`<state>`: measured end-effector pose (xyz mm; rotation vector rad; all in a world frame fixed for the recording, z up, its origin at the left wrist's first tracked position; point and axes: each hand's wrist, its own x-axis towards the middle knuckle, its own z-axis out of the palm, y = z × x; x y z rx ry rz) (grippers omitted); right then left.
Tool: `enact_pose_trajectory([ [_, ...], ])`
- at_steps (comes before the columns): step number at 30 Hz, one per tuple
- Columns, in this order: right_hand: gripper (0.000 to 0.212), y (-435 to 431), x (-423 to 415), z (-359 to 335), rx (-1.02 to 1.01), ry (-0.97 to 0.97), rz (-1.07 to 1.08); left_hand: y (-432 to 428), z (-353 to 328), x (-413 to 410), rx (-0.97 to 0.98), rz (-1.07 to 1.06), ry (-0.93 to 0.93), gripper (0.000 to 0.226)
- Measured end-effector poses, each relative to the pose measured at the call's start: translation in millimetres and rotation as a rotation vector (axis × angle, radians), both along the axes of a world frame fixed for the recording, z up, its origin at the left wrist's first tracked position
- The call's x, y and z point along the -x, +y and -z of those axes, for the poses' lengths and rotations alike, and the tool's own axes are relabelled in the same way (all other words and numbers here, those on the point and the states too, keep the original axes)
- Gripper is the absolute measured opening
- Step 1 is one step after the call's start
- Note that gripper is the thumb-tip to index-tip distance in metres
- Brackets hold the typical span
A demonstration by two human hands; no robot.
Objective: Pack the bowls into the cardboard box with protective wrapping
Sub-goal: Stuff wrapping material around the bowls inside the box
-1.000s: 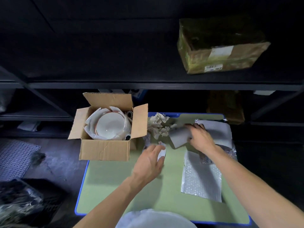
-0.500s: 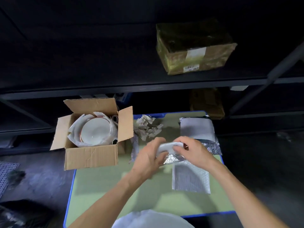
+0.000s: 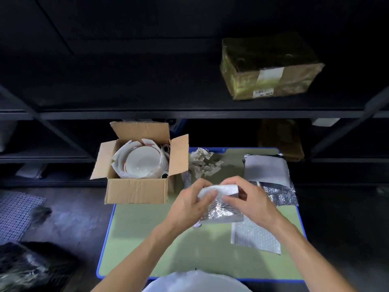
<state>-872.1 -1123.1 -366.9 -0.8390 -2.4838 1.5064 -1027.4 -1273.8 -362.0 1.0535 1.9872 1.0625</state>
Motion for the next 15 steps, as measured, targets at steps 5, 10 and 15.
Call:
enact_pose_trajectory([
  [5,0.048,-4,-2,-5,0.148,0.02,-0.008,-2,-3,0,-0.061,-0.04,-0.067,0.016],
  [10,0.024,-8,2,-18,0.166,0.077,0.036,0,-2,-1,-0.089,-0.022,-0.146,0.014],
  [15,0.017,-11,3,-22,0.174,0.08,0.064,1,-7,-1,-0.175,-0.044,-0.32,0.018],
])
